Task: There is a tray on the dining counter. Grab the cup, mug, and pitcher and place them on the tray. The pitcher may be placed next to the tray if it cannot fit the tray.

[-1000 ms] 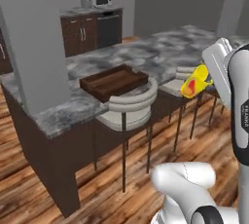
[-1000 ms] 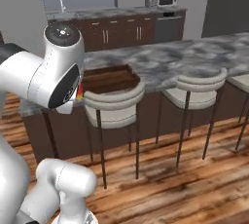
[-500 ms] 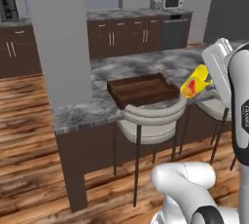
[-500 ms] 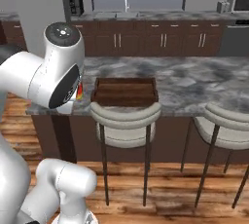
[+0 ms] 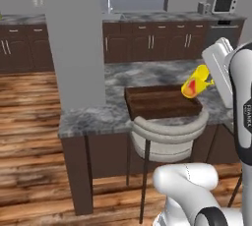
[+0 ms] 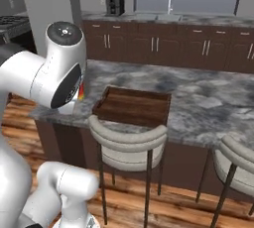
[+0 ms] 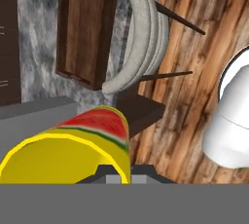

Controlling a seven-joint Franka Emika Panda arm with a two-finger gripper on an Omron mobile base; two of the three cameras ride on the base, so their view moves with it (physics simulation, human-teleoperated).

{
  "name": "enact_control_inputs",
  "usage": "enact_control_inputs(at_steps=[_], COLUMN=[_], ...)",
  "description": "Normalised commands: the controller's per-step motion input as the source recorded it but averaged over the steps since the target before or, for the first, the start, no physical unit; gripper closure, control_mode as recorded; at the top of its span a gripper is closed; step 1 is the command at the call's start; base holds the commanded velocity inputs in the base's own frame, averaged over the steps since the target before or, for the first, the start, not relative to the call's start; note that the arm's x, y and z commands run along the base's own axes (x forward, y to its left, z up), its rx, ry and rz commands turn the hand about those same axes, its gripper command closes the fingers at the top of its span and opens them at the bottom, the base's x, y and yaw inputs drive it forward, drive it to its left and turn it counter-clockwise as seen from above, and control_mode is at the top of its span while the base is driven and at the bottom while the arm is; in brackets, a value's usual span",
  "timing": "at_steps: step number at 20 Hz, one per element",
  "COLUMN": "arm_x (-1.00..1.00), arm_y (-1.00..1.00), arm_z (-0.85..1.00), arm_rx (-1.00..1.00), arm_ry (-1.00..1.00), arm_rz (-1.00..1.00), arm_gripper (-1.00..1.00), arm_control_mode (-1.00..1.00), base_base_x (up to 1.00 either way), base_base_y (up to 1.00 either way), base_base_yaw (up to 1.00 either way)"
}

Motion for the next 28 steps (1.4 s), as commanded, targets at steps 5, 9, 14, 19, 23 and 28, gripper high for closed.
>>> enact_control_inputs(at_steps=[5,9,14,19,23,28], arm_x=[0.0,0.0,0.0,0.0,0.0,0.47], arm_y=[0.0,0.0,0.0,0.0,0.0,0.22], arm_z=[0.0,0.0,0.0,0.0,0.0,-0.19], arm_rx=[0.0,0.0,0.0,0.0,0.0,-0.04], arm_ry=[0.0,0.0,0.0,0.0,0.0,0.13], arm_rz=[0.0,0.0,0.0,0.0,0.0,0.0], arm_gripper=[1.0,1.0,1.0,1.0,1.0,1.0], arm_control_mode=[1.0,1.0,1.0,1.0,1.0,-1.0], base_base_x=[0.4,0.51,0.49,0.46,0.47,0.1], base_base_y=[-0.54,-0.31,-0.03,0.0,0.03,0.02], base_base_yaw=[0.05,0.0,0.0,-0.02,-0.01,0.0])
